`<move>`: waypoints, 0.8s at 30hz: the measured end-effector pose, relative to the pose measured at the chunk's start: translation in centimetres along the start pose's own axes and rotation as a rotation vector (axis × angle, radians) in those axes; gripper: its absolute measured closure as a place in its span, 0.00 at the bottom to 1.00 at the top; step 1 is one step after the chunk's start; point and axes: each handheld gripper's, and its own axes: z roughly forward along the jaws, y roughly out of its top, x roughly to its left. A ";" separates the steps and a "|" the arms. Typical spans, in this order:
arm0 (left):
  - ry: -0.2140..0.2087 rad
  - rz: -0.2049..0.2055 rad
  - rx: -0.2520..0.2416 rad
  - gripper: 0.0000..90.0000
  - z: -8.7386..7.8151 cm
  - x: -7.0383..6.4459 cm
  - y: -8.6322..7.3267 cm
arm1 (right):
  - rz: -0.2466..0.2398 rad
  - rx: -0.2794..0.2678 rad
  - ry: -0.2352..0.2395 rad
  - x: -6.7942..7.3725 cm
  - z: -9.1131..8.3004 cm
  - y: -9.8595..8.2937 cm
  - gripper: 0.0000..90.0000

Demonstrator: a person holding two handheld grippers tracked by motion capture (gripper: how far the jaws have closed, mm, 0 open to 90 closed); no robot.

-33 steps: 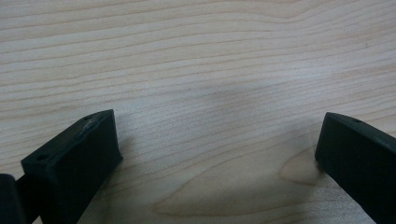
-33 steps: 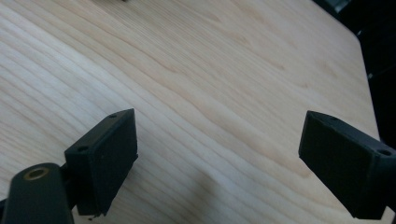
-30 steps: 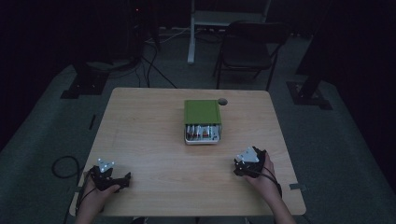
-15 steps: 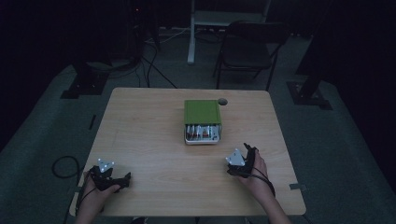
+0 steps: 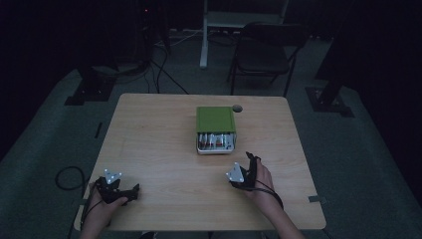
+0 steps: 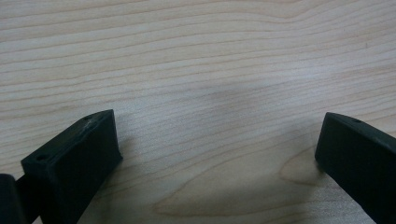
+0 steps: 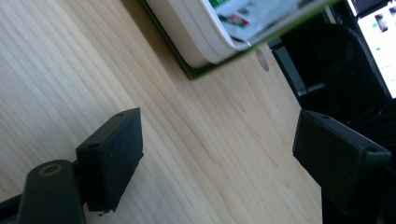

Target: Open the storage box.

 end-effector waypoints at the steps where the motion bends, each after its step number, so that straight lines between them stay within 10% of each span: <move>1: 0.000 0.000 0.000 0.00 0.0 0.0 0.0 | -0.008 -0.006 -0.001 0.2 0.0 0.2 0.19; 10: 0.000 0.000 0.000 0.00 0.0 0.0 0.0 | -0.097 -0.047 -0.015 1.3 0.1 1.7 0.25; 24: 0.000 0.000 0.000 0.00 0.0 0.0 0.0 | -0.364 -0.111 -0.150 2.5 0.1 3.6 0.43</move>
